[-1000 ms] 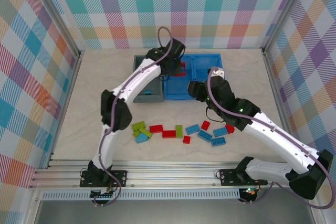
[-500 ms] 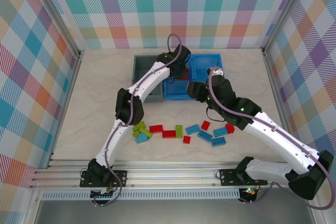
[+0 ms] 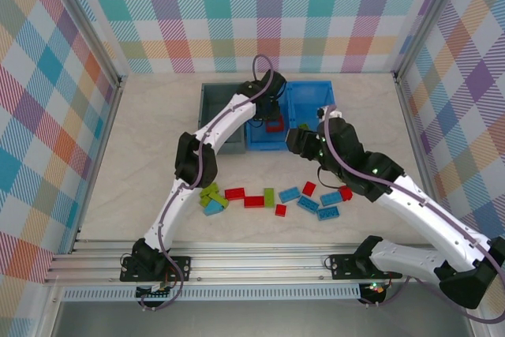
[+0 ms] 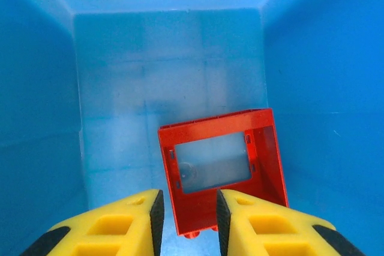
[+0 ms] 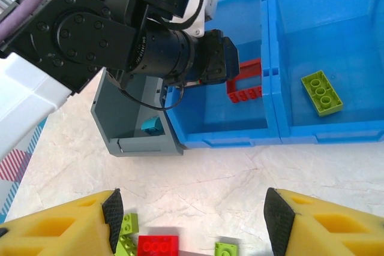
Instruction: Sort the legos into containers by color
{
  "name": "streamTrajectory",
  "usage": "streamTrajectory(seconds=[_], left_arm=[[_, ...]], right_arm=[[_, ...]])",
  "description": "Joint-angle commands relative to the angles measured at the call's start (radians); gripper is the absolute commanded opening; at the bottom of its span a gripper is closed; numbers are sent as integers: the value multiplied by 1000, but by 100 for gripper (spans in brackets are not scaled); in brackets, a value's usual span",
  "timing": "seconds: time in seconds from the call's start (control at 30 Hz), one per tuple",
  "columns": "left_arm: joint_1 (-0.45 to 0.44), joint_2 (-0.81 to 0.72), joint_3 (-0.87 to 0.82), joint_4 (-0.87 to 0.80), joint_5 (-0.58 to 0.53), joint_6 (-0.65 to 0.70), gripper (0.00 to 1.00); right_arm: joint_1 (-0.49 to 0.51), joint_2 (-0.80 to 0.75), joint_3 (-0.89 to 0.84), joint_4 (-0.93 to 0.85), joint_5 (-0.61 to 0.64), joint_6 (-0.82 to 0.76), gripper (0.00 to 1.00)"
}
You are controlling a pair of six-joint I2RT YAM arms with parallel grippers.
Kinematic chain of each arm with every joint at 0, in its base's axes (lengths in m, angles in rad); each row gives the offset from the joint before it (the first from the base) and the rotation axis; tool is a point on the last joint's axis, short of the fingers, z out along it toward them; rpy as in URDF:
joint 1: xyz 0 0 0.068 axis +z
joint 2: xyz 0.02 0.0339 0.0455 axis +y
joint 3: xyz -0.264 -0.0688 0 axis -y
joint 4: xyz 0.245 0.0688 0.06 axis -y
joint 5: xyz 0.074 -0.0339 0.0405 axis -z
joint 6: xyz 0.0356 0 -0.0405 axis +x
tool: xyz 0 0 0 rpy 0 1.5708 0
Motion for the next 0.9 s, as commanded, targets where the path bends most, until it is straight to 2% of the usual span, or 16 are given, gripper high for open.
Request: streamTrajectory(seconds=[0.0, 0.1, 0.17, 0.23, 0.3, 0.37, 0.47, 0.6, 0.7, 0.87], left_arm=[[5, -146, 35, -11, 14, -12, 31], [-18, -259, -1, -23, 2, -22, 35], [-48, -369, -97, -3, -11, -25, 37], [-87, -513, -271, 68, -12, -29, 40], [-147, -681, -491, 165, -15, -45, 45], [-212, -820, -680, 248, -34, -77, 50], [-330, -1003, -954, 380, -69, -162, 54], [-524, -1171, -1241, 540, -191, -211, 57], [-640, -1239, -1402, 642, -254, -225, 58], [-733, -1287, -1555, 739, -288, -262, 58]], right_arm=[[-6, -11, 20, -100, 7, 1, 66], [-6, -4, 41, -203, 30, 19, 65], [-18, 10, 54, -296, 60, 49, 66], [-84, 40, 60, -385, 42, 71, 68], [-209, 78, 35, -413, -48, 44, 69], [-323, 121, 6, -407, -117, 7, 72], [-442, 210, -35, -377, -174, -22, 77], [-576, 307, -123, -261, -278, -1, 79], [-619, 343, -163, -184, -296, 26, 80], [-649, 405, -215, -117, -313, 97, 77]])
